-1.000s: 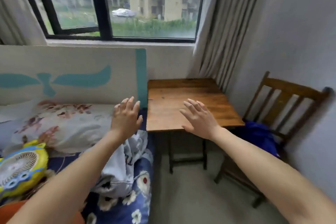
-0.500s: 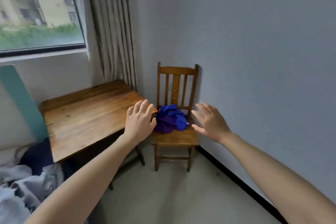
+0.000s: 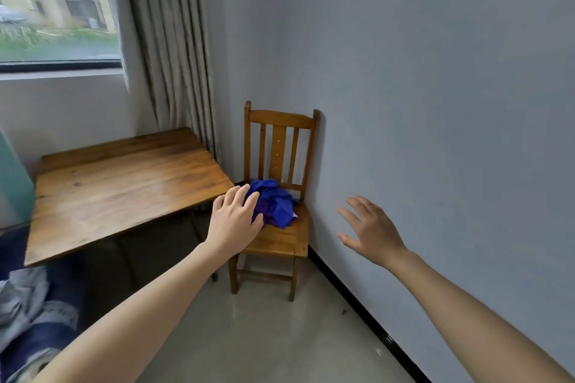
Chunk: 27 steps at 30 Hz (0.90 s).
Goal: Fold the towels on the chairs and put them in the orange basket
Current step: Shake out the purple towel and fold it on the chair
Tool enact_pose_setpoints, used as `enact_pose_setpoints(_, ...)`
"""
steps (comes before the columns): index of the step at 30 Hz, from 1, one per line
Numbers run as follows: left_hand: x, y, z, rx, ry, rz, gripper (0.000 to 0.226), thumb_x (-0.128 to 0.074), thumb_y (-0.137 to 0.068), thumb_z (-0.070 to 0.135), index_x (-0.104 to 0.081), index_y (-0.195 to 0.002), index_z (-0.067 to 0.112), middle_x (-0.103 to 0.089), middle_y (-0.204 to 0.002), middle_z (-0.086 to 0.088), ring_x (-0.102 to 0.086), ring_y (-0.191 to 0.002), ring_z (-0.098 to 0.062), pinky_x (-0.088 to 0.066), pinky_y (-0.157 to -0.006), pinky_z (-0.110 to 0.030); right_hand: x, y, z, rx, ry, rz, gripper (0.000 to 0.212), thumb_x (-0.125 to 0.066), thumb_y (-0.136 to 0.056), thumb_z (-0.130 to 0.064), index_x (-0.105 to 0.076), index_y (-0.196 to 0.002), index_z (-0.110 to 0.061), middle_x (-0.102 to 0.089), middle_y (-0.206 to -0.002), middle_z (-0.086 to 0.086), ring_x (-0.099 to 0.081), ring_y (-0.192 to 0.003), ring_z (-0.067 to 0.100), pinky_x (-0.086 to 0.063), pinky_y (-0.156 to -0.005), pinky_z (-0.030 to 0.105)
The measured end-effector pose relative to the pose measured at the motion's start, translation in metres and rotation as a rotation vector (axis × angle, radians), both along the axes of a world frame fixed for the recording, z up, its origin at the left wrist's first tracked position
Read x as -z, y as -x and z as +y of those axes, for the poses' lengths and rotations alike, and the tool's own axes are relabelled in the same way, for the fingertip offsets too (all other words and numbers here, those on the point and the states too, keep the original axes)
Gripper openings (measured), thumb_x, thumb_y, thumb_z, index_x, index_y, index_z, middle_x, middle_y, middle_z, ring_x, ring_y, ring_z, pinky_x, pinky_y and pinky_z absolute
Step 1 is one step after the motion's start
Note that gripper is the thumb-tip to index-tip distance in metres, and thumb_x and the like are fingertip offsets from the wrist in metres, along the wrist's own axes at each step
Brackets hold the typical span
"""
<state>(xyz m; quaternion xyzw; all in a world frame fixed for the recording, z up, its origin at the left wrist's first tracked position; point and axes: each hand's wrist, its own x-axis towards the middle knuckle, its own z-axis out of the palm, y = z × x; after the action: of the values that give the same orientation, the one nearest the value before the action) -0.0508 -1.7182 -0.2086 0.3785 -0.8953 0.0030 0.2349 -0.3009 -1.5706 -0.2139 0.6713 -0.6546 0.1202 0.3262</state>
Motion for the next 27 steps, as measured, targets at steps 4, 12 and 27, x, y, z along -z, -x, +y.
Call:
enact_pose_setpoints(4, 0.017, 0.012, -0.020, -0.075, -0.012, -0.077, 0.042, -0.064, -0.084, 0.028, -0.060, -0.121, 0.008, -0.055, -0.131, -0.016, -0.047, -0.126, -0.035, -0.039, -0.099, -0.050, 0.009, 0.023, -0.029, -0.058, -0.013, -0.036, 0.054, -0.088, -0.054, -0.031, -0.071, -0.098, -0.006, -0.068, -0.102, 0.016, -0.067, -0.095, 0.033, -0.056, -0.074, 0.040)
enact_pose_setpoints(12, 0.049, 0.049, -0.114, -0.215, -0.105, -0.059, 0.043, -0.058, -0.089, 0.029, -0.055, -0.126, 0.009, -0.048, -0.138, -0.014, -0.039, -0.132, -0.033, -0.034, -0.103, -0.048, 0.028, 0.071, -0.138, -0.112, -0.129, -0.064, 0.053, -0.089, -0.050, -0.033, -0.072, -0.094, -0.009, -0.070, -0.098, 0.013, -0.069, -0.091, 0.029, -0.057, -0.071, 0.036)
enact_pose_setpoints(27, 0.125, 0.145, -0.217, -0.386, -0.458, -0.079, 0.048, -0.041, -0.096, 0.037, -0.037, -0.141, 0.020, -0.031, -0.150, -0.003, -0.024, -0.140, -0.022, -0.024, -0.112, -0.037, 0.101, 0.165, -0.272, -0.036, -0.447, -0.257, 0.049, -0.088, -0.053, -0.031, -0.071, -0.096, -0.013, -0.070, -0.099, 0.009, -0.069, -0.090, 0.026, -0.056, -0.070, 0.033)
